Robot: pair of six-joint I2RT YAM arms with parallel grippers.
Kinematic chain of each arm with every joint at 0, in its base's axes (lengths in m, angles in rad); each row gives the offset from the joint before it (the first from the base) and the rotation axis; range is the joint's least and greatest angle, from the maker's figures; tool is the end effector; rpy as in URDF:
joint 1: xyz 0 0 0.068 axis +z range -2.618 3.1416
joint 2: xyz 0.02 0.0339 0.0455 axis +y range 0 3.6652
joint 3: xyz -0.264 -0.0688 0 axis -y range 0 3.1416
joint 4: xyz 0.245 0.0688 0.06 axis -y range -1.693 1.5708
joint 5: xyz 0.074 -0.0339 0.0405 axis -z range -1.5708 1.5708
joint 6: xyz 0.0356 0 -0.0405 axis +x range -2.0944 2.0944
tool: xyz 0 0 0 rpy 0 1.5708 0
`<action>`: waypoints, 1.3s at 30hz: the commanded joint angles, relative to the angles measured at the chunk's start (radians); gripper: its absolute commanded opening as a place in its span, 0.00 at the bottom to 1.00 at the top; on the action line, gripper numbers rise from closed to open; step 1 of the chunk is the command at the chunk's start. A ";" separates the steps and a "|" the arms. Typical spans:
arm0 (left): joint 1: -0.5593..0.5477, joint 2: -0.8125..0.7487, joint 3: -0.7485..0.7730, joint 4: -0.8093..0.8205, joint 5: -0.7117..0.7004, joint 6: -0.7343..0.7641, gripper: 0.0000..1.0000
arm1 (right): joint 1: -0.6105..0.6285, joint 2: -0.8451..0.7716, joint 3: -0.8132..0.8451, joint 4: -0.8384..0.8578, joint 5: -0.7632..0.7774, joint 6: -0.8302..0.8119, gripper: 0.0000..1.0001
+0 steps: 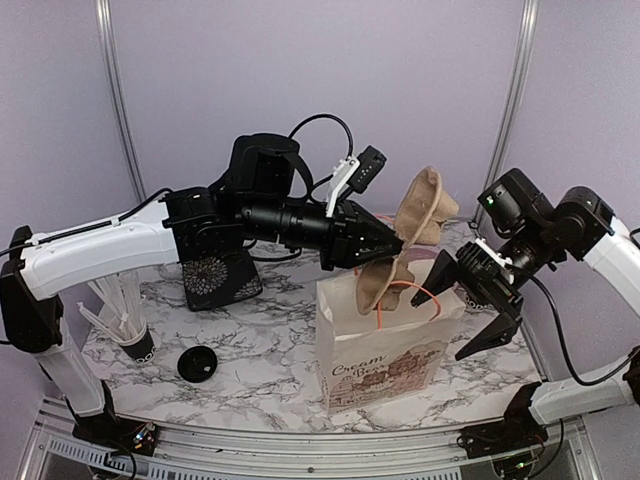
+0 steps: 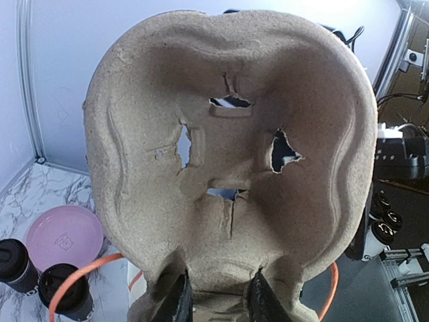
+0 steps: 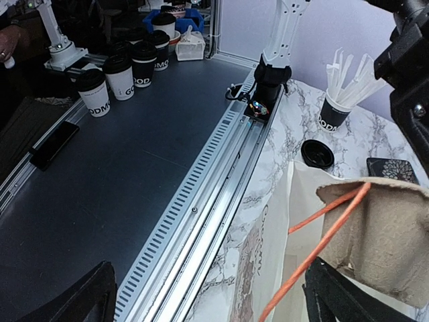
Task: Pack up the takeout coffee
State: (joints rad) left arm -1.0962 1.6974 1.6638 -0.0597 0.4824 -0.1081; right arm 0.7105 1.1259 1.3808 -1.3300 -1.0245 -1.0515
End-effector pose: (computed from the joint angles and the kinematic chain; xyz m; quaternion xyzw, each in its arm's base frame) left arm 0.1705 -0.3680 0.4173 0.4820 0.5558 -0.5159 0.4388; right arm 0.1108 0.1355 0.3903 -0.7283 0.4450 0.4320 0.2914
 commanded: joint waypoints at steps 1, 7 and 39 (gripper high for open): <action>-0.024 -0.026 -0.027 -0.124 -0.086 0.029 0.24 | 0.009 -0.020 0.068 -0.043 -0.012 -0.026 0.96; -0.039 -0.075 -0.116 -0.147 -0.166 0.026 0.24 | 0.006 -0.056 0.144 -0.042 0.042 -0.017 0.99; -0.142 0.193 0.364 -0.931 -0.478 0.022 0.23 | -0.327 -0.034 0.167 0.199 0.208 0.100 0.99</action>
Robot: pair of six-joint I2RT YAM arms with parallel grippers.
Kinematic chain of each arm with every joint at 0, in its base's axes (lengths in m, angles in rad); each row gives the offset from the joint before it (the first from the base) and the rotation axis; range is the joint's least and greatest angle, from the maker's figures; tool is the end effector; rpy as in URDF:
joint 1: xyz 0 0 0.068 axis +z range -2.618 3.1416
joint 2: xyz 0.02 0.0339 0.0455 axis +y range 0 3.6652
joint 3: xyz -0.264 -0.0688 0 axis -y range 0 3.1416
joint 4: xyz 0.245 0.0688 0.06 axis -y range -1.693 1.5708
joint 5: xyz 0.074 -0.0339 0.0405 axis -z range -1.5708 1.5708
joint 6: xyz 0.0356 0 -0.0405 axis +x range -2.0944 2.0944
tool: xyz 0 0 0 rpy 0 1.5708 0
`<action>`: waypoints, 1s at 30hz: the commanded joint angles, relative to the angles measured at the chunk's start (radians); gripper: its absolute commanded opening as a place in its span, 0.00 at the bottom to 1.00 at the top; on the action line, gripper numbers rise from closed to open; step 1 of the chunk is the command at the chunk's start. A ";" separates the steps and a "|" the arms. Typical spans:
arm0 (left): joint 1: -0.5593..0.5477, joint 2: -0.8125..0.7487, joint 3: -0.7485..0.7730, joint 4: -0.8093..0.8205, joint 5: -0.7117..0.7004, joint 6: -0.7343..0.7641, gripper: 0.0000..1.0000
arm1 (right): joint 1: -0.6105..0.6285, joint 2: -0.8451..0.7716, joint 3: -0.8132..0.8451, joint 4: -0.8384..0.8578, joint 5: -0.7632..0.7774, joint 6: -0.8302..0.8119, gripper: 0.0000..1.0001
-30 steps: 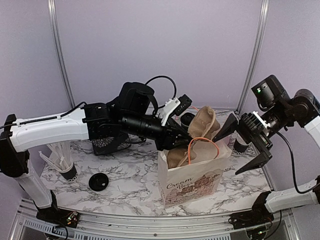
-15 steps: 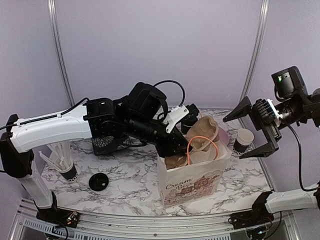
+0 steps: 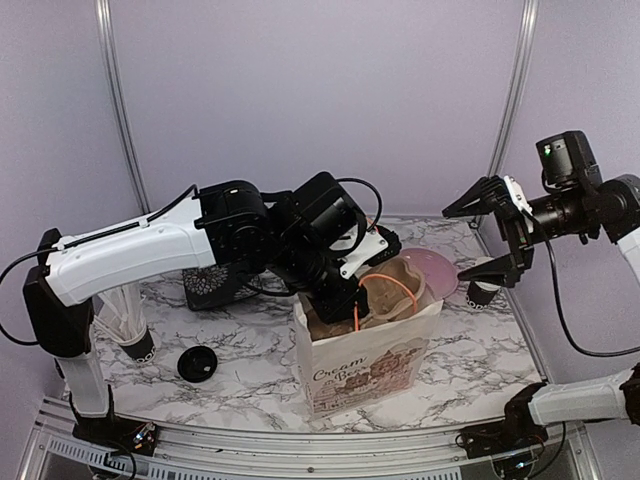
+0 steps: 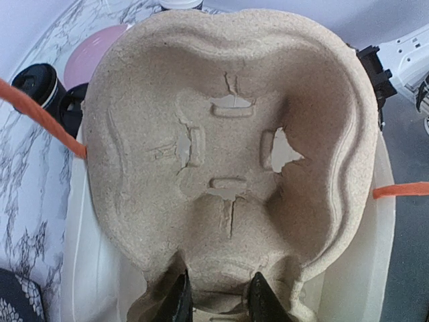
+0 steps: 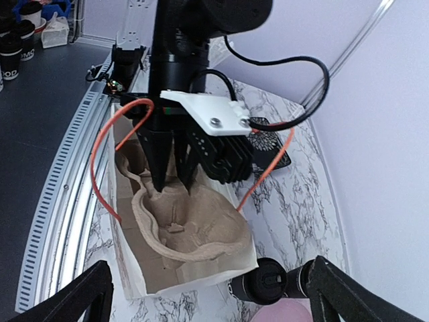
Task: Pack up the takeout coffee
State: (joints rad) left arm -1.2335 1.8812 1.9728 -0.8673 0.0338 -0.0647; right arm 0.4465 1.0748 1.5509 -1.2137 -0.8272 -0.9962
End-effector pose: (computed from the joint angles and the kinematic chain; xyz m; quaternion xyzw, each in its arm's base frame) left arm 0.1370 -0.3942 0.3703 0.5141 0.7653 -0.2464 0.2990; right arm 0.1305 0.0915 0.4453 -0.6751 0.5214 0.2532 0.4564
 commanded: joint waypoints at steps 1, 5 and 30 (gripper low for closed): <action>-0.004 0.013 0.062 -0.137 -0.029 -0.025 0.23 | -0.073 0.025 -0.012 0.103 0.025 0.059 0.99; -0.004 0.036 0.092 -0.194 -0.057 -0.033 0.22 | -0.112 0.058 -0.051 0.146 0.057 0.077 0.99; 0.037 0.247 0.218 -0.357 -0.073 -0.102 0.25 | -0.131 0.039 -0.248 0.190 0.042 0.044 0.99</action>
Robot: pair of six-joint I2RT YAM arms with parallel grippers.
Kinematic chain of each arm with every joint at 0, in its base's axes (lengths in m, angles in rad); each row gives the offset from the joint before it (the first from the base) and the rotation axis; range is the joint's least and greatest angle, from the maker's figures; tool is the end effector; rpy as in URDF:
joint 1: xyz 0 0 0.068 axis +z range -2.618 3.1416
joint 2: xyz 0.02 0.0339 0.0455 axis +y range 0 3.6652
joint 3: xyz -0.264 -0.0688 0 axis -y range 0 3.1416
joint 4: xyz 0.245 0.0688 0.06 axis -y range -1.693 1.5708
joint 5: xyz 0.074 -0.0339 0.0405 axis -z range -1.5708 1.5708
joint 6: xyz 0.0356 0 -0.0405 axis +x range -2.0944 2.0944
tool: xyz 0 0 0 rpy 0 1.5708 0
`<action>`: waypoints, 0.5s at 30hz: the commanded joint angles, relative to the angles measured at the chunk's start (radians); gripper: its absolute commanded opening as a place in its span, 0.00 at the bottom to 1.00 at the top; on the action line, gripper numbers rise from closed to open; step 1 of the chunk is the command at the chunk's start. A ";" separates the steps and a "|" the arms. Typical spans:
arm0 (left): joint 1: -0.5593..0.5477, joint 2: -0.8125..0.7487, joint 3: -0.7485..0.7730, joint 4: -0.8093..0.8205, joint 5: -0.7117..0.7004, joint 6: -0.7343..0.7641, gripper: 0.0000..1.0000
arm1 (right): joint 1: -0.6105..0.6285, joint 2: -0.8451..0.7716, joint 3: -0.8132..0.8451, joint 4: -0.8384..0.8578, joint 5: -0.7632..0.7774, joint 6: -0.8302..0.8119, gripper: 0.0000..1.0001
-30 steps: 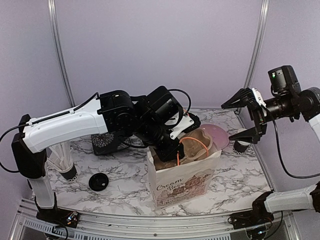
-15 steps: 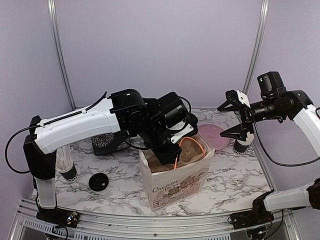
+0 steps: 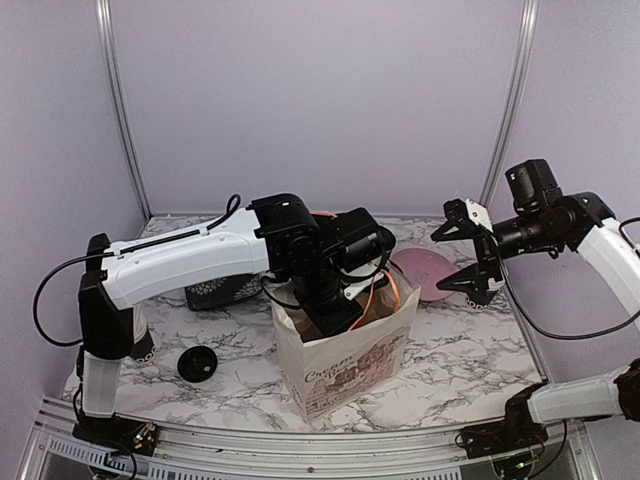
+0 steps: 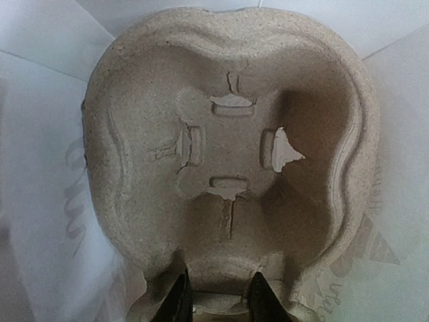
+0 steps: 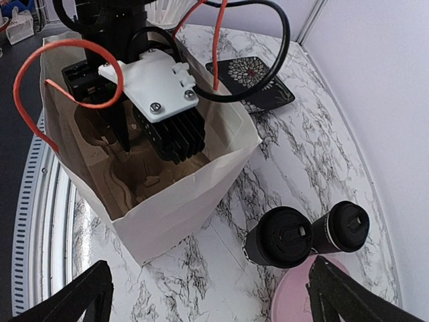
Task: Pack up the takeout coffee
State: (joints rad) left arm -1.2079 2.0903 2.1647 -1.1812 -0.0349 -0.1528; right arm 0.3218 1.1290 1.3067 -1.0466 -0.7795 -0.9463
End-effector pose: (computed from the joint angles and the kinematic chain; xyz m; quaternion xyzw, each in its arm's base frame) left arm 0.1573 -0.4109 0.3227 0.4864 0.8428 -0.1314 0.1894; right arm 0.1835 0.0876 0.3787 -0.6198 0.6224 0.2419 0.4122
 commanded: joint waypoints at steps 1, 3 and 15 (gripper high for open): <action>0.012 0.040 0.028 -0.043 -0.006 -0.018 0.26 | -0.006 -0.014 -0.007 0.025 -0.007 -0.008 0.99; 0.013 0.041 0.033 -0.043 -0.008 -0.020 0.28 | -0.006 -0.014 -0.014 0.025 -0.007 -0.009 0.99; 0.013 0.005 0.085 -0.040 -0.052 -0.023 0.45 | -0.006 0.000 -0.022 0.030 -0.013 -0.008 0.99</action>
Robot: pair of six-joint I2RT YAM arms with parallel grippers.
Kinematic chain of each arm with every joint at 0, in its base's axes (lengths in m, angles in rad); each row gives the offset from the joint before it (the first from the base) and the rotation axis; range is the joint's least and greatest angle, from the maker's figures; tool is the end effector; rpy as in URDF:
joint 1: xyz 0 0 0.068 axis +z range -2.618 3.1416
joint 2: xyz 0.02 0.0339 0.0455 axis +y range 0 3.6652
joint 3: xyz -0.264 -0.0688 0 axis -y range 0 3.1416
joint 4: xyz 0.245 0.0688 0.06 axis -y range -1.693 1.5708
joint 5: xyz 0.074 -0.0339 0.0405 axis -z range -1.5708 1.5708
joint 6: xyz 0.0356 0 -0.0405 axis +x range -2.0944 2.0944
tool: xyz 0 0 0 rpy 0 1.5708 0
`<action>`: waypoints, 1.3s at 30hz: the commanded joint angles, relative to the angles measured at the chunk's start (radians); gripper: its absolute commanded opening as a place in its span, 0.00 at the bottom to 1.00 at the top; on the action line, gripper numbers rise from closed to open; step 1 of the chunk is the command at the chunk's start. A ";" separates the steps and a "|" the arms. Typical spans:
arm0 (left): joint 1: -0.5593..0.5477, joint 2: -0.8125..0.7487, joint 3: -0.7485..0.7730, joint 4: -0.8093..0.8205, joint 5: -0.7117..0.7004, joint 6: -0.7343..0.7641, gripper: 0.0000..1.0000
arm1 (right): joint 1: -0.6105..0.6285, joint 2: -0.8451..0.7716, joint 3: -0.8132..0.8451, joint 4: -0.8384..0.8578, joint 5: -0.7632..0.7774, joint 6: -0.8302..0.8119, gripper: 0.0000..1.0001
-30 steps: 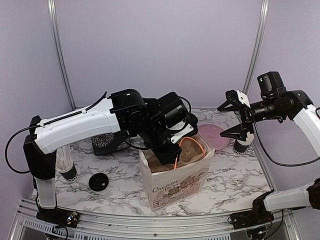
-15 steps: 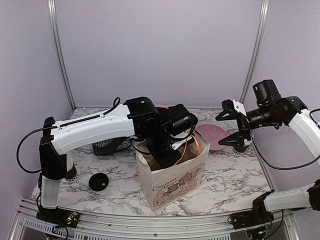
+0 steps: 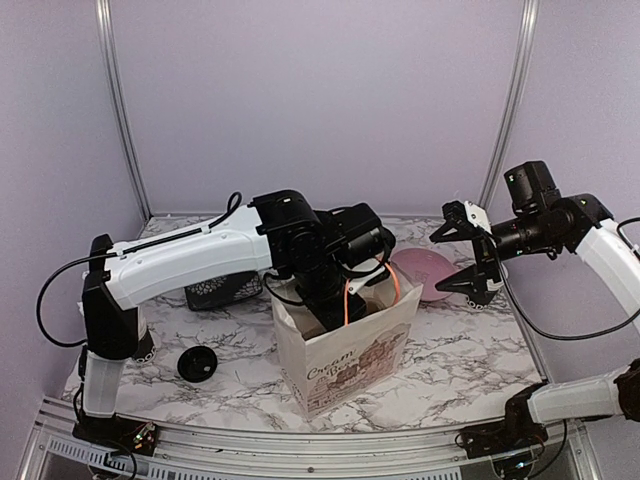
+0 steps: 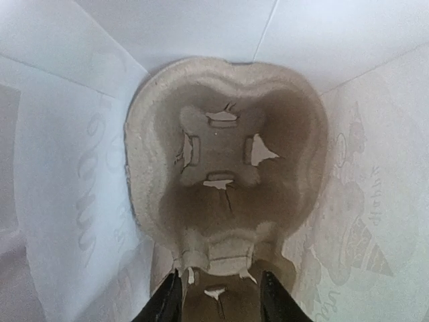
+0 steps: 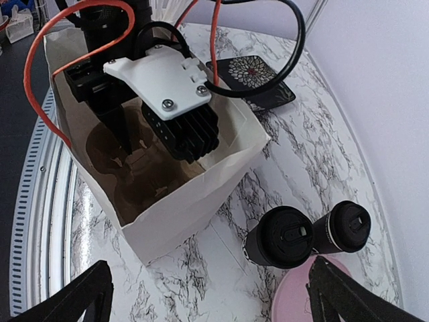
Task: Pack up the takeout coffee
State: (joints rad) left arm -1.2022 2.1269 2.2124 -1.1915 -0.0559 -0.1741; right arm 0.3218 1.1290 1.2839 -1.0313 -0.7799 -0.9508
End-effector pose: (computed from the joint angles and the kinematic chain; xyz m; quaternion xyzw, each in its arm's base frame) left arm 0.1631 -0.4167 0.3205 0.4727 0.8502 -0.1252 0.1951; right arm 0.1851 0.0881 0.3729 -0.6209 0.6227 0.2426 0.4099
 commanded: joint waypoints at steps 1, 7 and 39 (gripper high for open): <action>0.007 -0.036 0.046 -0.029 -0.036 0.000 0.47 | -0.006 0.001 0.001 0.014 -0.014 -0.003 0.99; 0.007 -0.077 0.119 -0.013 -0.027 0.017 0.48 | -0.006 0.006 0.005 0.014 -0.024 0.006 0.99; 0.134 -0.330 -0.089 0.265 -0.173 0.076 0.44 | -0.006 0.018 0.040 0.034 -0.092 0.079 0.99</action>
State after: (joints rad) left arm -1.1122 1.7626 2.1017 -0.9459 -0.2615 -0.1139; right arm 0.3218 1.1431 1.2915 -1.0195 -0.8558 -0.8898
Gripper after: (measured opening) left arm 0.547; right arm 0.988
